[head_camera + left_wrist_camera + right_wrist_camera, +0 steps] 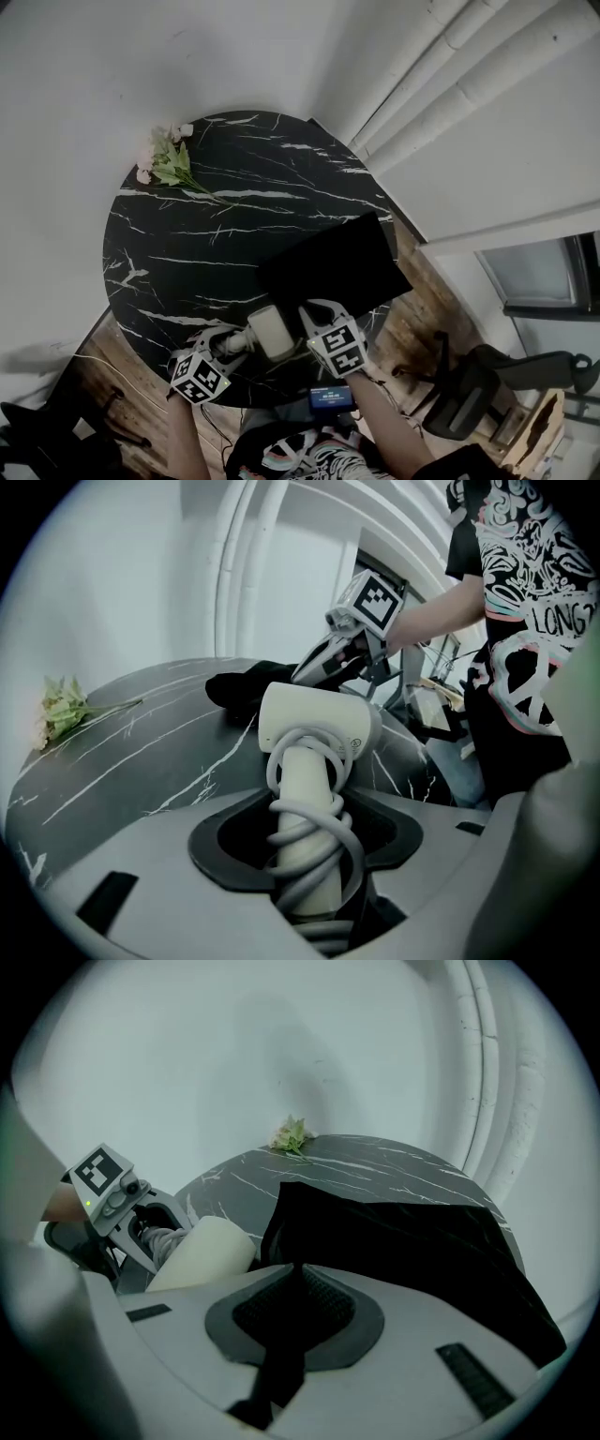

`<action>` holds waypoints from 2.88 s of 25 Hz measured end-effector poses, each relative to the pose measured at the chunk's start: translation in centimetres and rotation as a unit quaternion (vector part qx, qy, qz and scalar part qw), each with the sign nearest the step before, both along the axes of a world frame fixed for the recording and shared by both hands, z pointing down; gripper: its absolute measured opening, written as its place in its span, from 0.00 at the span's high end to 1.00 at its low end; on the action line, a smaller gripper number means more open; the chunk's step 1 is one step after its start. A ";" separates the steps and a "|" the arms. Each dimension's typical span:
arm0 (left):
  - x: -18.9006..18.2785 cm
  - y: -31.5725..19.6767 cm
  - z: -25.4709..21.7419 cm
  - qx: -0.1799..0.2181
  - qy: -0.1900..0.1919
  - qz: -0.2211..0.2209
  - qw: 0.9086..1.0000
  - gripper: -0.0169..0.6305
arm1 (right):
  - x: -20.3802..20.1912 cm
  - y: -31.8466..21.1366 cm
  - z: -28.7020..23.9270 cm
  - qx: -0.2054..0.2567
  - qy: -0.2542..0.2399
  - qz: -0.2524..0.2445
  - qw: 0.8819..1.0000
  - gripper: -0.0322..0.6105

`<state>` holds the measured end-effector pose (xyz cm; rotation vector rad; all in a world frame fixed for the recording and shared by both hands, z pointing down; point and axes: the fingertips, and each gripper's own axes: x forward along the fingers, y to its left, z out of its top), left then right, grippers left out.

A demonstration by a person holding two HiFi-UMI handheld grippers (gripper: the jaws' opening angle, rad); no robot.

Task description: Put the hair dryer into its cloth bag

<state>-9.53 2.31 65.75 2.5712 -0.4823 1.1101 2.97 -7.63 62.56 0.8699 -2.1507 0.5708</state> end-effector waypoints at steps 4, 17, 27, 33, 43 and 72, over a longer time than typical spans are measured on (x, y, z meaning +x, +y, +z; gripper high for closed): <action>-0.3 0.2 -0.7 -0.002 0.011 -0.019 1.000 0.61 | 0.4 0.3 0.2 -0.003 -0.002 0.003 1.000 0.90; 0.1 -1.7 -4.2 0.007 0.073 -0.061 0.995 0.61 | 1.0 0.3 -2.7 0.013 -0.046 0.028 0.998 0.90; 0.9 -3.0 -4.4 -0.003 0.082 -0.107 0.991 0.61 | 1.5 0.8 -3.9 0.028 -0.048 0.023 0.998 0.90; 2.2 -2.2 -3.8 -0.034 0.085 -0.104 0.990 0.61 | 1.9 0.4 -4.8 0.045 -0.065 0.044 0.996 0.90; 3.0 -1.1 -3.3 -0.094 0.094 -0.078 0.988 0.61 | 1.9 0.2 -6.9 0.082 -0.094 0.041 0.991 0.91; 5.5 -6.0 -3.1 -0.093 0.072 -0.092 0.989 0.61 | 0.3 3.5 -7.4 0.024 -0.162 -0.077 0.983 0.91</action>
